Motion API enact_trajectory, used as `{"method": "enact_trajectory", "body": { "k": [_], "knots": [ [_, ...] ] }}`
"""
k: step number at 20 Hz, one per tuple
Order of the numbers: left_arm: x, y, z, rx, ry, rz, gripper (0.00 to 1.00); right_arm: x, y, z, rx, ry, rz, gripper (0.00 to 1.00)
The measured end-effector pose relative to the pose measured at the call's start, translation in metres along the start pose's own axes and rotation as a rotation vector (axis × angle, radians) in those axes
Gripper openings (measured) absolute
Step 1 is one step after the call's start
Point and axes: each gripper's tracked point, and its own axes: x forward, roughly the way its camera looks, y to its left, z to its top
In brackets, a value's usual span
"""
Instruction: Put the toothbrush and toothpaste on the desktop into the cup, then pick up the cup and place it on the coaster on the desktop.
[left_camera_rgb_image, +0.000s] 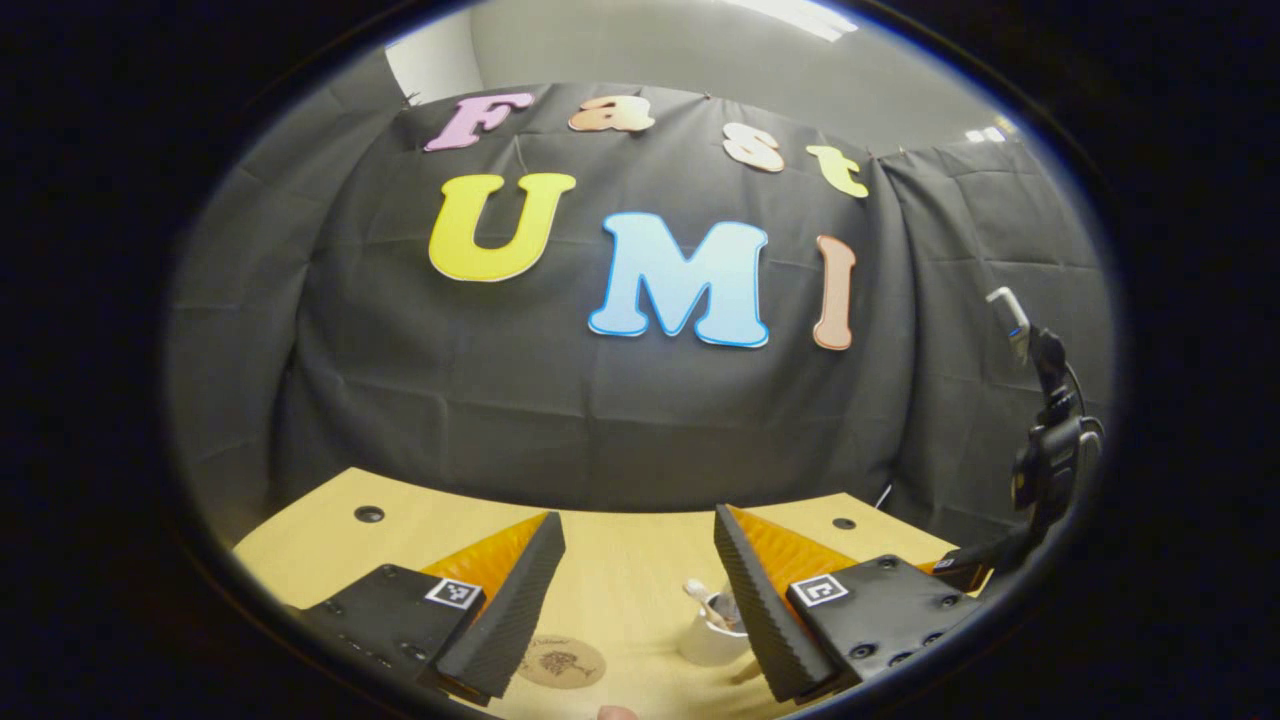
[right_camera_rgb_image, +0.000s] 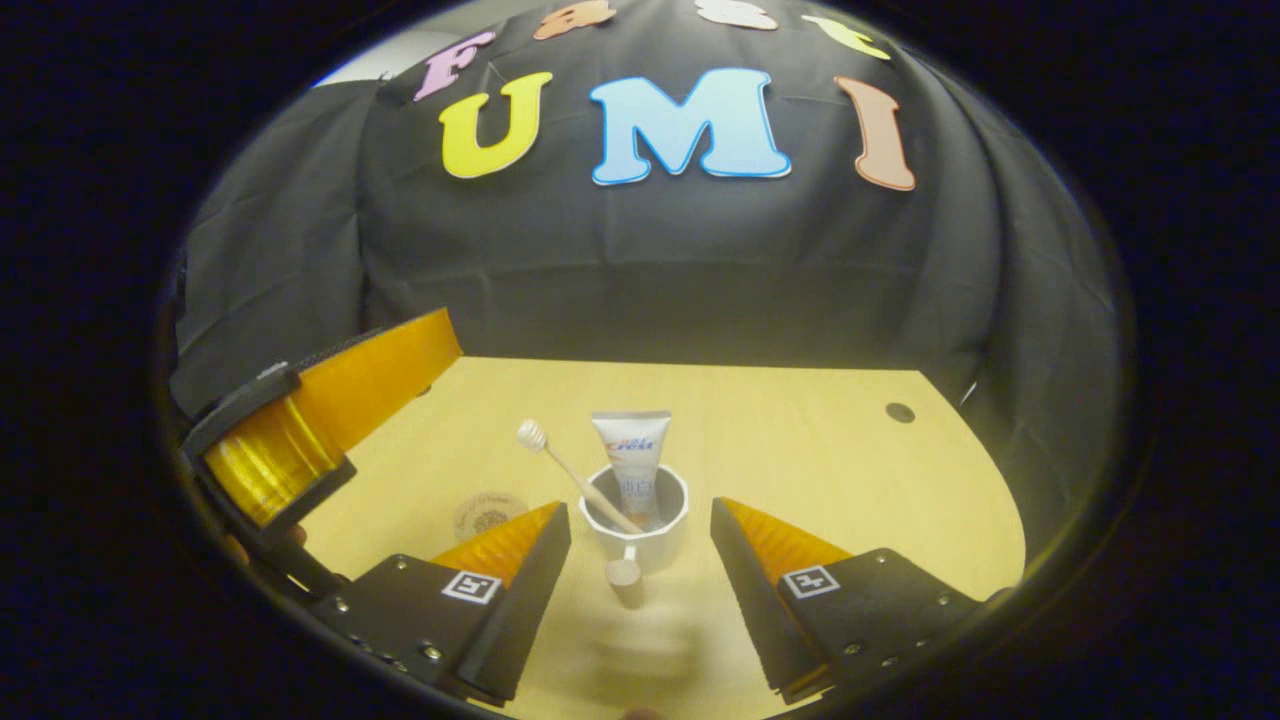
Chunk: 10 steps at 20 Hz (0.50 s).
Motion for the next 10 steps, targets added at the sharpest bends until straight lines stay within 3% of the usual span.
{"method": "enact_trajectory", "body": {
  "k": [10],
  "knots": [
    [-0.014,0.028,-0.001,0.005,0.038,0.035,0.96,0.023,0.001,-0.046,-0.032,0.317,-0.04,0.87]
  ]
}}
